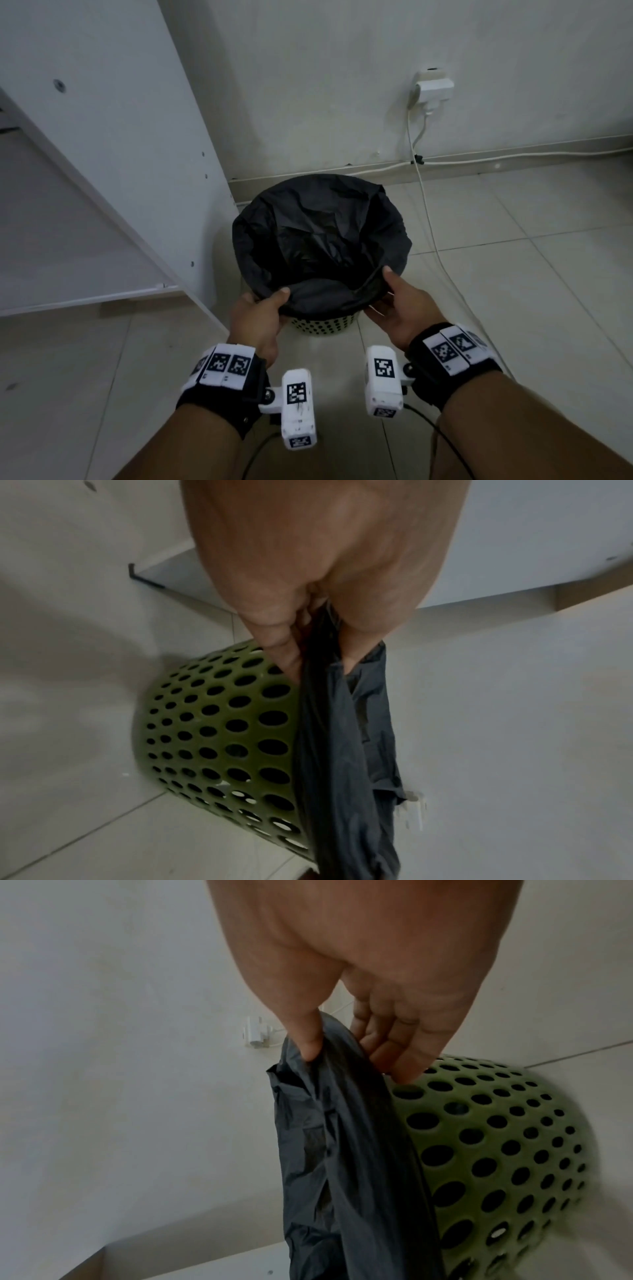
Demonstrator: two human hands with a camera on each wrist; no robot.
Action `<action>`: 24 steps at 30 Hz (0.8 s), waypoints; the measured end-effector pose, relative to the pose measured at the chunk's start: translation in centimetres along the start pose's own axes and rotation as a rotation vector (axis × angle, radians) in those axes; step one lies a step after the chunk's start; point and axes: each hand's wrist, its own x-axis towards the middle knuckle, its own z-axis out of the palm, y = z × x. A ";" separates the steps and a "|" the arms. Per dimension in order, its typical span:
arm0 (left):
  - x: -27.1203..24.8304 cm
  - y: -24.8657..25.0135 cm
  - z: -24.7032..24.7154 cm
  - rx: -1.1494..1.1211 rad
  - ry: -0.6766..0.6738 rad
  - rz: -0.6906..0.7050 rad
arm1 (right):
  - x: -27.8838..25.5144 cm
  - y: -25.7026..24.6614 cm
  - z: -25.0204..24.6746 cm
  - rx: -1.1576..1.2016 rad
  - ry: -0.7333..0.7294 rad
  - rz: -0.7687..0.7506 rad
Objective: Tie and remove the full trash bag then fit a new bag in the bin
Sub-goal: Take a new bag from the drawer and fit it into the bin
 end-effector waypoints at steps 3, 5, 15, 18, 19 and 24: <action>-0.2 -0.4 -0.9 0.004 -0.025 0.047 | 0.1 -0.3 -0.5 0.000 -0.024 -0.022; -0.3 -0.5 -1.2 0.009 -0.047 0.076 | 0.1 -0.4 -0.8 -0.029 -0.067 -0.048; -1.7 -2.9 -3.5 0.369 -0.165 0.045 | 0.6 -3.0 -3.4 -0.487 -0.183 -0.271; -1.1 -1.4 -4.4 0.424 -0.046 0.215 | 0.9 -5.7 -4.6 -0.685 -0.260 -0.301; -0.8 -0.5 -4.5 0.432 -0.002 0.309 | 1.0 -6.5 -5.0 -0.763 -0.284 -0.310; -0.1 3.7 -3.1 0.760 -0.079 0.650 | 2.0 -8.6 -5.2 -1.193 -0.218 -0.485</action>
